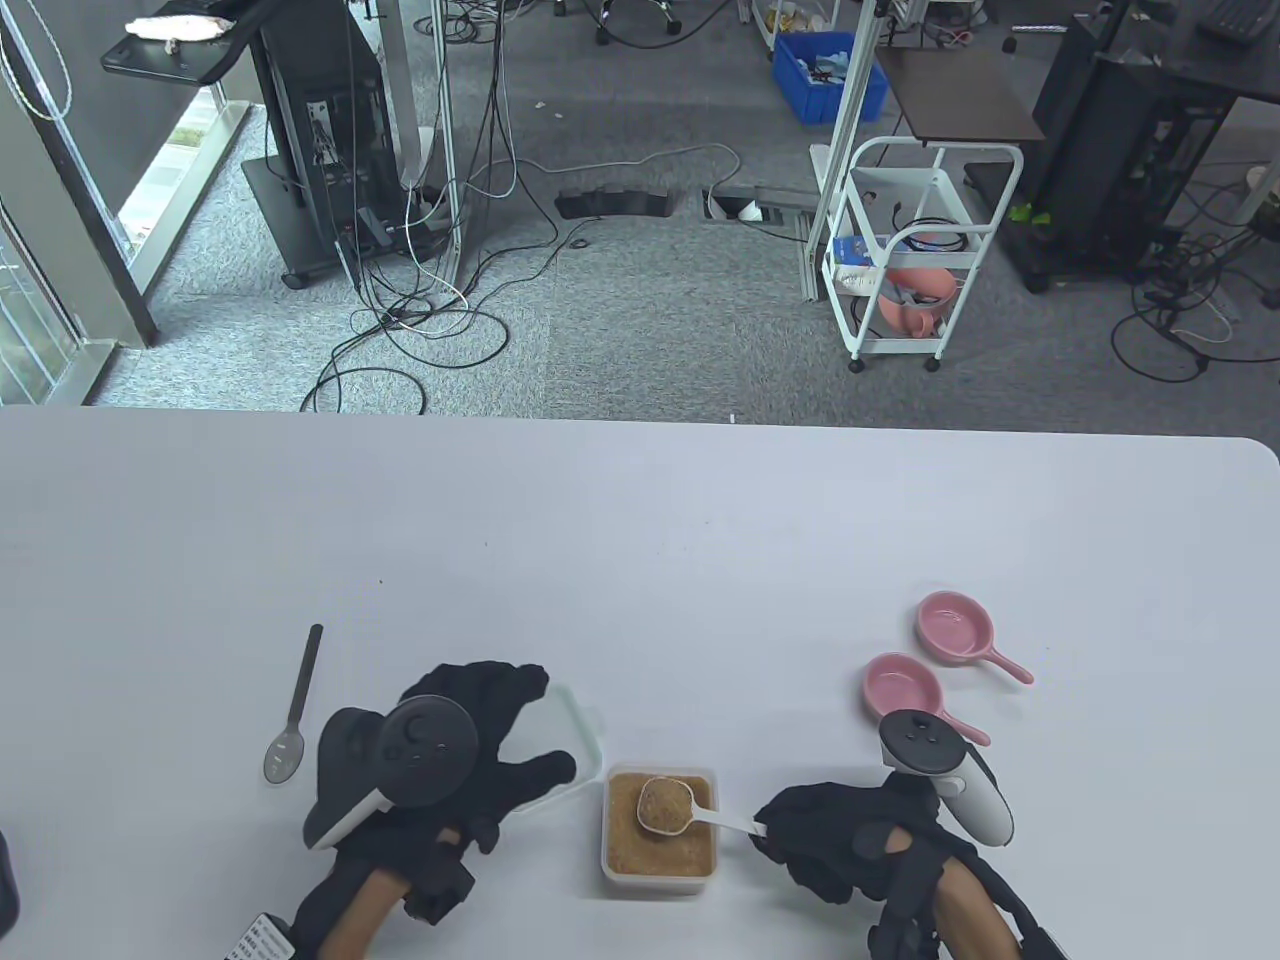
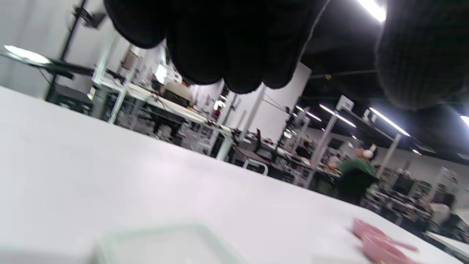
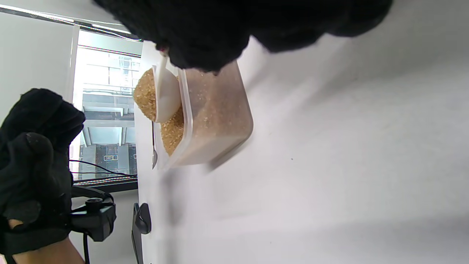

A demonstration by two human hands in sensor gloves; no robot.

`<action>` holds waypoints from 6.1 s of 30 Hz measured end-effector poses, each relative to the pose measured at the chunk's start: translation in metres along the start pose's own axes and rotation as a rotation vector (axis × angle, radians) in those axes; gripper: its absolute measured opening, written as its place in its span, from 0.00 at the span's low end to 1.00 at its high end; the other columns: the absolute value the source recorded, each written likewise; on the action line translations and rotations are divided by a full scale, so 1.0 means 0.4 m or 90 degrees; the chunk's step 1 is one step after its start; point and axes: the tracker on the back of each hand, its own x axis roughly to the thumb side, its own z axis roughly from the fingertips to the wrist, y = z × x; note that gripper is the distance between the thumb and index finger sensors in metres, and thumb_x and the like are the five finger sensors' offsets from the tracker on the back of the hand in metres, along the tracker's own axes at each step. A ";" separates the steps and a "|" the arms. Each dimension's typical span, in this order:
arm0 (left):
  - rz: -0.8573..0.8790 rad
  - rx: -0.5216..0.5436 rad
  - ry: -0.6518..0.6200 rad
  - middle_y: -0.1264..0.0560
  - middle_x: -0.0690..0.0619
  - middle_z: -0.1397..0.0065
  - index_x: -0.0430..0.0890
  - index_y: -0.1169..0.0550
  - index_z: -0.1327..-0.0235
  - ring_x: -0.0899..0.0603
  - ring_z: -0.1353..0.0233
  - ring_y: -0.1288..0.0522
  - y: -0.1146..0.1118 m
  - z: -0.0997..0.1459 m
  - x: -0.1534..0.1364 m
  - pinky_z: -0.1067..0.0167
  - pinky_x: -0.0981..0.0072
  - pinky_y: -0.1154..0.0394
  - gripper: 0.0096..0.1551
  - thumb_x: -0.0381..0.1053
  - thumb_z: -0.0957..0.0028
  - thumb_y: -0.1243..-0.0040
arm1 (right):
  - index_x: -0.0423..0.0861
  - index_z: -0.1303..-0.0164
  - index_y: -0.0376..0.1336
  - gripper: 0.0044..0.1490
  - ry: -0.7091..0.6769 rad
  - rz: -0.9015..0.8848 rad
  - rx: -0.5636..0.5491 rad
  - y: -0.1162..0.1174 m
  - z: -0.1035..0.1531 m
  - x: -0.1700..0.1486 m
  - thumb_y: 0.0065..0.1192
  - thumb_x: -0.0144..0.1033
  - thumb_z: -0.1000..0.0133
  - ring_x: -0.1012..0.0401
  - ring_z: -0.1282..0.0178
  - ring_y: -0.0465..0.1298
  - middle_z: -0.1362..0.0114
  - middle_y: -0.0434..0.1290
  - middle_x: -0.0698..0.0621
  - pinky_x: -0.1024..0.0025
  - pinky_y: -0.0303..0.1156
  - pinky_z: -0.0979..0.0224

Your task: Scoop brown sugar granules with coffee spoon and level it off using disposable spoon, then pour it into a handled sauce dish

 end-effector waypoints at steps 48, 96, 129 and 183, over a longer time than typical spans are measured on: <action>-0.250 -0.066 0.570 0.18 0.60 0.43 0.58 0.14 0.45 0.48 0.39 0.18 -0.095 -0.041 -0.469 0.28 0.46 0.29 0.30 0.70 0.58 0.27 | 0.42 0.40 0.72 0.26 -0.005 0.006 -0.011 -0.004 0.006 0.003 0.61 0.43 0.43 0.54 0.70 0.78 0.63 0.80 0.53 0.45 0.70 0.41; 0.013 -0.157 -0.133 0.18 0.61 0.43 0.61 0.17 0.45 0.50 0.40 0.18 -0.121 0.039 0.074 0.27 0.48 0.28 0.23 0.65 0.51 0.37 | 0.41 0.40 0.71 0.27 -0.016 -0.015 0.018 -0.001 0.008 0.007 0.60 0.43 0.42 0.54 0.70 0.78 0.62 0.80 0.53 0.45 0.70 0.41; -0.125 -0.145 -0.244 0.17 0.63 0.44 0.64 0.16 0.46 0.51 0.40 0.18 -0.217 0.074 0.161 0.25 0.50 0.28 0.22 0.64 0.54 0.32 | 0.41 0.40 0.72 0.27 -0.016 -0.023 0.037 0.003 0.007 0.009 0.60 0.43 0.42 0.55 0.71 0.78 0.63 0.80 0.54 0.45 0.70 0.41; -0.135 -0.146 -0.197 0.17 0.63 0.44 0.65 0.16 0.46 0.52 0.41 0.17 -0.205 0.060 0.141 0.26 0.50 0.28 0.22 0.64 0.54 0.33 | 0.41 0.40 0.72 0.27 -0.016 -0.010 0.057 0.008 0.003 0.009 0.60 0.43 0.42 0.55 0.72 0.78 0.64 0.80 0.54 0.45 0.71 0.41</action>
